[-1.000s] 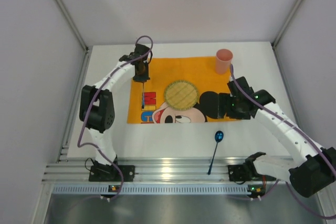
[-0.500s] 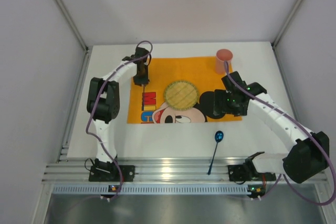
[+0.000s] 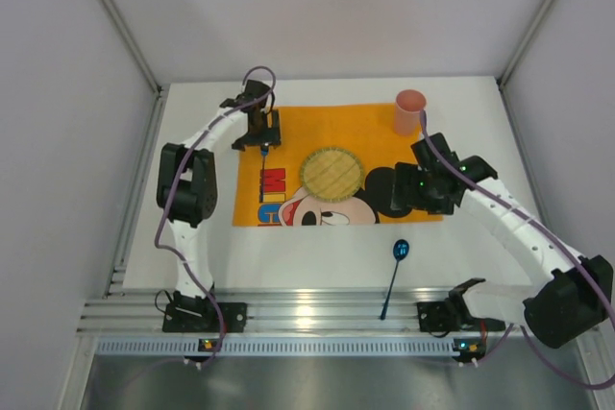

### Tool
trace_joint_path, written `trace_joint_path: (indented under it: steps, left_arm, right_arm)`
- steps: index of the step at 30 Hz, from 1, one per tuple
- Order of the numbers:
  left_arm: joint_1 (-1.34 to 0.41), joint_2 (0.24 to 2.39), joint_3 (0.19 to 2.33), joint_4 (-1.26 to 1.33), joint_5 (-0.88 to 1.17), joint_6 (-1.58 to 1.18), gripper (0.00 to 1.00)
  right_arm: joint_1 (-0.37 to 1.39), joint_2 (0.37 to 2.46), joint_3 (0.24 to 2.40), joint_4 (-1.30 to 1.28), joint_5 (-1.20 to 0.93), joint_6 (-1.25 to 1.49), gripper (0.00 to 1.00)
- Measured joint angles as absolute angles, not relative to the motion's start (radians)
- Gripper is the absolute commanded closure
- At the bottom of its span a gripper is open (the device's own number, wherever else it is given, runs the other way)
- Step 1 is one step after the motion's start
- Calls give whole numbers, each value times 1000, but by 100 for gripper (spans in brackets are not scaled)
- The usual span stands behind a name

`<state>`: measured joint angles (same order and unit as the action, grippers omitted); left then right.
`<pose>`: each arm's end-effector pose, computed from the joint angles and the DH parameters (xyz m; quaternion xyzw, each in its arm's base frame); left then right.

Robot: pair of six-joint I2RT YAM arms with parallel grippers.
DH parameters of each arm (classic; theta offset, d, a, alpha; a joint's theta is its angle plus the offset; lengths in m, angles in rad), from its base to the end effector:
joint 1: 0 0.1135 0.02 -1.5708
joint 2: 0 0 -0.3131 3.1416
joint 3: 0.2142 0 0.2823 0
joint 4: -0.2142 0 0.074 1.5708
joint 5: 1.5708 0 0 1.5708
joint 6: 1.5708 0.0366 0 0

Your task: Set the dinner table for one person

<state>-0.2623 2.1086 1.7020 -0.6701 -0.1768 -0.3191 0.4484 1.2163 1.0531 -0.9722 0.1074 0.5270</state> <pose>0.4939 -0.1259 0.2316 -0.0490 0.9649 0.0122 0.2579 0.2178 0.1004 0.3214 0.0499 0.9738 0.0548 0.2151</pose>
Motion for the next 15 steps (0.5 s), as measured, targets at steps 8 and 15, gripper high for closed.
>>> trace_joint_path:
  steps: [8, 15]
  left_arm:
    - [-262, 1963, 1662, -693, -208, -353, 10]
    - [-262, 1734, 1498, -723, -198, -381, 11]
  right_arm:
    - [448, 1166, 914, -965, 13, 570, 8]
    - [448, 1139, 761, -921, -101, 609, 8]
